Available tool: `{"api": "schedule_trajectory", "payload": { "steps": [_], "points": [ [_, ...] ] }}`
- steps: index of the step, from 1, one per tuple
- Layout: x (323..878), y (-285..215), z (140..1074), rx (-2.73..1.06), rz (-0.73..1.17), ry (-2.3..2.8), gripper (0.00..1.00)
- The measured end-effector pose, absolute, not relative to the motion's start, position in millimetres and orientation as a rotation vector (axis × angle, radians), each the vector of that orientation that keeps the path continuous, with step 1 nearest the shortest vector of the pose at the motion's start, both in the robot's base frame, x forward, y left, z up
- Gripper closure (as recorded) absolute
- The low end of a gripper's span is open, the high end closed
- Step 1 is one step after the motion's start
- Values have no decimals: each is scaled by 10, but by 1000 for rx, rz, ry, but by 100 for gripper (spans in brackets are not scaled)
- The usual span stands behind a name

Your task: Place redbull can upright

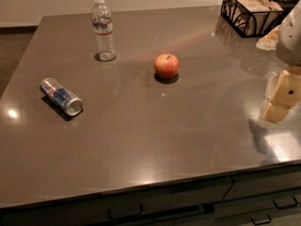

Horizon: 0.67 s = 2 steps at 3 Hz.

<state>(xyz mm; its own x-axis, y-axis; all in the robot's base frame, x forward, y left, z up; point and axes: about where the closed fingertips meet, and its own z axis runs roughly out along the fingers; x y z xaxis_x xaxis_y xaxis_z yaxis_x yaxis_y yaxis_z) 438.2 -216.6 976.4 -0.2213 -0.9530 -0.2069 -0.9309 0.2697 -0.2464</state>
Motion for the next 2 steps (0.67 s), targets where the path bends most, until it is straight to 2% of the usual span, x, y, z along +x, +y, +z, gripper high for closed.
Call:
{"api": "schedule_trajectory", "payload": {
  "steps": [2],
  "points": [
    [4453, -2070, 9777, -1724, -83, 2234, 0]
  ]
}}
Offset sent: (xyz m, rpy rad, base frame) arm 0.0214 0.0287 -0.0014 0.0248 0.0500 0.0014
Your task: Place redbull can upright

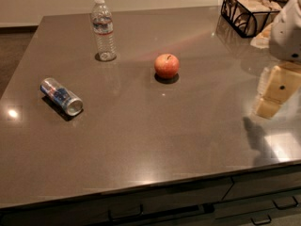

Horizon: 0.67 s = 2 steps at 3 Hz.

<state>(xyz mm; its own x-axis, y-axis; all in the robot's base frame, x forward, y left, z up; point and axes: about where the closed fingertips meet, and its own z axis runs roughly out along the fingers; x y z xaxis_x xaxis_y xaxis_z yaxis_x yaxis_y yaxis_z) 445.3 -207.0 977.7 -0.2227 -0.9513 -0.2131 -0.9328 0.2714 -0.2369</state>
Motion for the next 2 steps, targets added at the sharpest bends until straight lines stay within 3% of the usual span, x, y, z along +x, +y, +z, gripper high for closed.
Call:
{"api": "schedule_trajectory", "payload": {
  "steps": [2],
  "points": [
    [4783, -1135, 9714, -1735, 74, 2222, 0]
  ]
}}
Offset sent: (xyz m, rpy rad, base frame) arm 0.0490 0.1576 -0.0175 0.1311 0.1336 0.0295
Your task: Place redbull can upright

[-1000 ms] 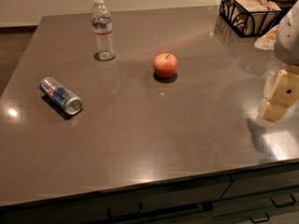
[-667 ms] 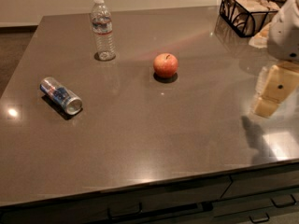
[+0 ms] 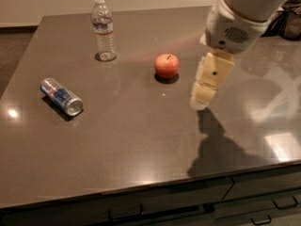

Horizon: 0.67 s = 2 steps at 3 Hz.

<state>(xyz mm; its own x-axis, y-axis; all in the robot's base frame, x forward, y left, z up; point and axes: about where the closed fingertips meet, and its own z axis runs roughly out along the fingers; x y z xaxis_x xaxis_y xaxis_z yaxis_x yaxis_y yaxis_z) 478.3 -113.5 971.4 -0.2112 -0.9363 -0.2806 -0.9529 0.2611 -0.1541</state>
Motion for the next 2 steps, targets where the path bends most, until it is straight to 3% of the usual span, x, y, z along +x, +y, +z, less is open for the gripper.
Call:
{"api": "schedule_trajectory", "payload": {
  "steps": [2],
  "points": [
    [4934, -9, 9591, -1746, 181, 2241, 0]
  ]
}}
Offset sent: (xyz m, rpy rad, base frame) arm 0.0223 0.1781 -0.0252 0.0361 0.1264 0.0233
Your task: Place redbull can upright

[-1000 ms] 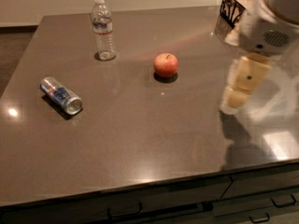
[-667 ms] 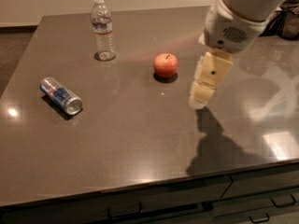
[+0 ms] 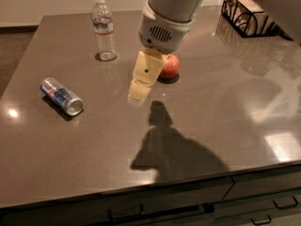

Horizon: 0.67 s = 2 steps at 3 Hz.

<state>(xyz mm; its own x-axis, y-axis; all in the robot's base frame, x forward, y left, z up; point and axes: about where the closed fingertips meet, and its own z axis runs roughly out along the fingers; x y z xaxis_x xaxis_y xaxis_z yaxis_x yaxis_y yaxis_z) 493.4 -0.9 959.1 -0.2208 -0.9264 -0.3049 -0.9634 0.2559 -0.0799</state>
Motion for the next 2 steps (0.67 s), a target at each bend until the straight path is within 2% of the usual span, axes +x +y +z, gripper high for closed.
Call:
{"api": "schedule_trajectory", "payload": {
  "steps": [2],
  "points": [
    [4924, 836, 9427, -1786, 225, 2273, 0]
  ]
}}
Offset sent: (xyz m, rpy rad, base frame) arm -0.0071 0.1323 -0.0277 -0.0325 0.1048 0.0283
